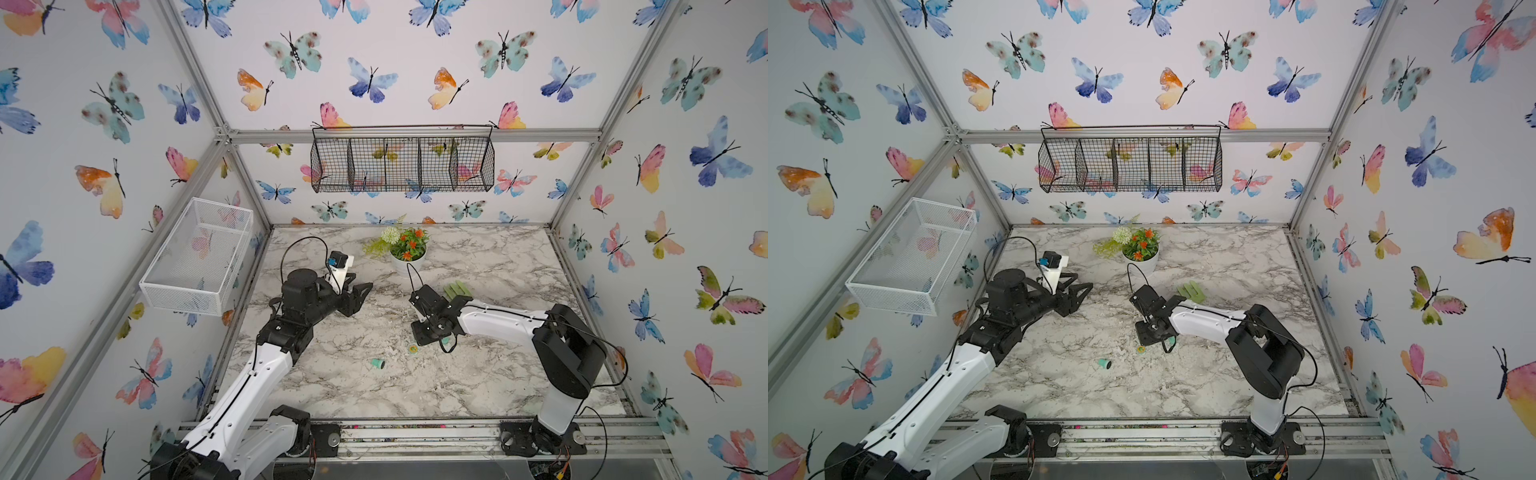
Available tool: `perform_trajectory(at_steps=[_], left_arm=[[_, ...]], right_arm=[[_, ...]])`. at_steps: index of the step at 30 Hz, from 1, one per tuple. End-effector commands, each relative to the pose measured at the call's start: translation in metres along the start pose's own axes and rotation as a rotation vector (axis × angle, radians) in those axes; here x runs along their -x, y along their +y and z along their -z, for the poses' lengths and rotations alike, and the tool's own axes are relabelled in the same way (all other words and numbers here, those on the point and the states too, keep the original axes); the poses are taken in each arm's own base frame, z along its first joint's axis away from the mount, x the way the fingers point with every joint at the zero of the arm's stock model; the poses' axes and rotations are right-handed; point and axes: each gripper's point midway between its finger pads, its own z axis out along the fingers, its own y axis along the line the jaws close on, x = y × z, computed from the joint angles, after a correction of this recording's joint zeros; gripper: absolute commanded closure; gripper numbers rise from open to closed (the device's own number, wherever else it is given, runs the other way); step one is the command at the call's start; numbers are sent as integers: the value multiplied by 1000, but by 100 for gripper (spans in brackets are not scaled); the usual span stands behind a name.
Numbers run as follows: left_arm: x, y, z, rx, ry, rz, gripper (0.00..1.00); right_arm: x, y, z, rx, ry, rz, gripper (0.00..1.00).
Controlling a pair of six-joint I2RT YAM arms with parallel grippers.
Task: Close the stamp cap
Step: Close the cover of the stamp.
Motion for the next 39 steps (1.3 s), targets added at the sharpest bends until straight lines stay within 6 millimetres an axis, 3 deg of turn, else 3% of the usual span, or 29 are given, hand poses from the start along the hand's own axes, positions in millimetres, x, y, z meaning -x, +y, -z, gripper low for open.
perform_trajectory(at_steps=[1,12,24,32,39], left_arm=[[2,1,1,-2,-12,2,39],[2,1,1,1,-15,0,39],[1,-2,0,-23,-9,4,40],[-2,-6,0,-43,-3,4,42],[-3,-6,0,-44,-1,4,42]], right_arm=[[-22,-13,-7,-88,89,35,99],[0,0,14,-62,21,34,99],[2,4,13,-49,9,33,99],[-10,-6,1,-82,31,19,99],[-38,-9,-10,-71,141,32,99]])
